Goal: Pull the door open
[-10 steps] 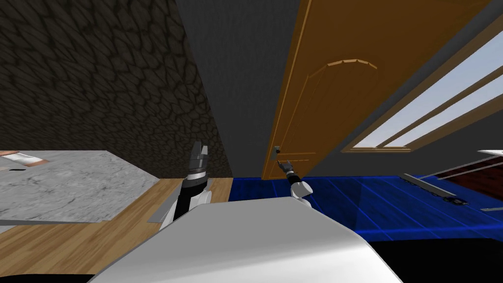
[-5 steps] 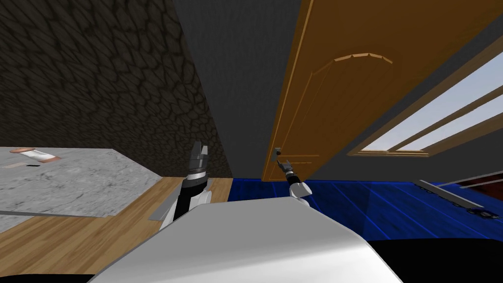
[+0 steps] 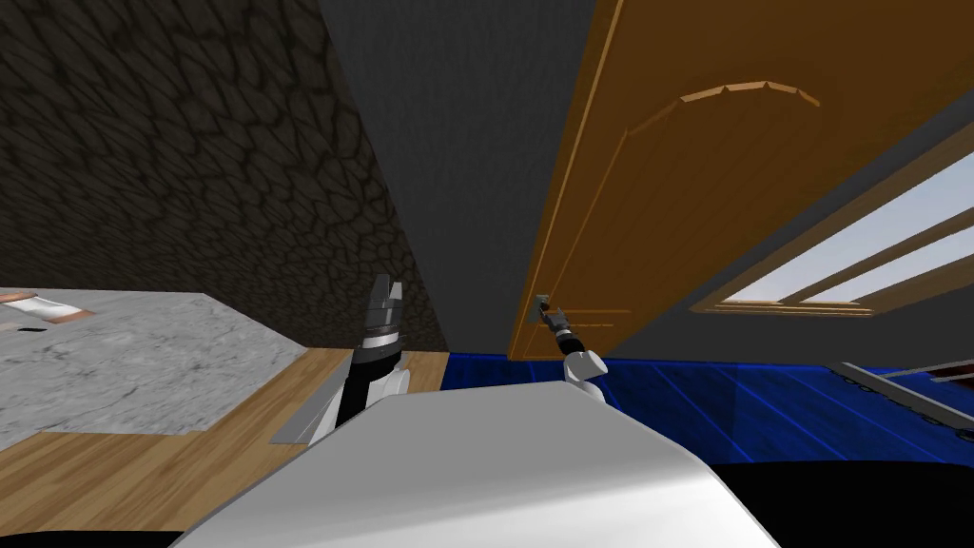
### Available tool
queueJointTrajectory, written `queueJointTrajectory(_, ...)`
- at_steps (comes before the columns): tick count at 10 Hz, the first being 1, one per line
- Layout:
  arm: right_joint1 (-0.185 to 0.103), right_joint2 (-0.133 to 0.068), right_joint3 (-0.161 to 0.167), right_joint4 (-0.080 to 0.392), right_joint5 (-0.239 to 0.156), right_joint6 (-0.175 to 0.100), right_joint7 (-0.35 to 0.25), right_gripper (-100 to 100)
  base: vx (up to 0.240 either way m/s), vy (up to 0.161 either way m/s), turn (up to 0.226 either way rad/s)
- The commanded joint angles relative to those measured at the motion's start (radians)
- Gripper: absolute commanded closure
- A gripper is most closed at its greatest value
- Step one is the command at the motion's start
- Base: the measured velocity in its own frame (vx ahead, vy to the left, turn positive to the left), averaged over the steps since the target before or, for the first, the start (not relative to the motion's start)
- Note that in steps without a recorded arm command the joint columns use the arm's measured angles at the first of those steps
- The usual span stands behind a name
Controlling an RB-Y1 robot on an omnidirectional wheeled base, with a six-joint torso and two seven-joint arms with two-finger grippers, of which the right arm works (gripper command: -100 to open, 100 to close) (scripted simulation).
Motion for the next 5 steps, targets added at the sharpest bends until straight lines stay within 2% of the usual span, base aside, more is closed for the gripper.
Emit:
queueJointTrajectory(1, -0.007, 0.016, -0.002, 0.005, 0.001, -0.005, 0.002, -100, 0.17, -0.025, 0.021)
queueJointTrajectory(2, -0.01, 0.037, -0.003, 0.006, 0.002, -0.008, 0.002, -100, 0.153, -0.043, 0.019)
queueJointTrajectory(3, -0.014, 0.023, -0.005, 0.013, 0.0, -0.005, 0.004, -100, 0.072, -0.021, 0.011)
queueJointTrajectory(4, -0.014, 0.023, -0.005, 0.013, 0.0, -0.005, 0.004, 100, -0.008, 0.006, 0.006)
queueJointTrajectory(5, -0.014, 0.023, -0.005, 0.013, 0.0, -0.005, 0.004, 100, -0.028, 0.013, 0.01)
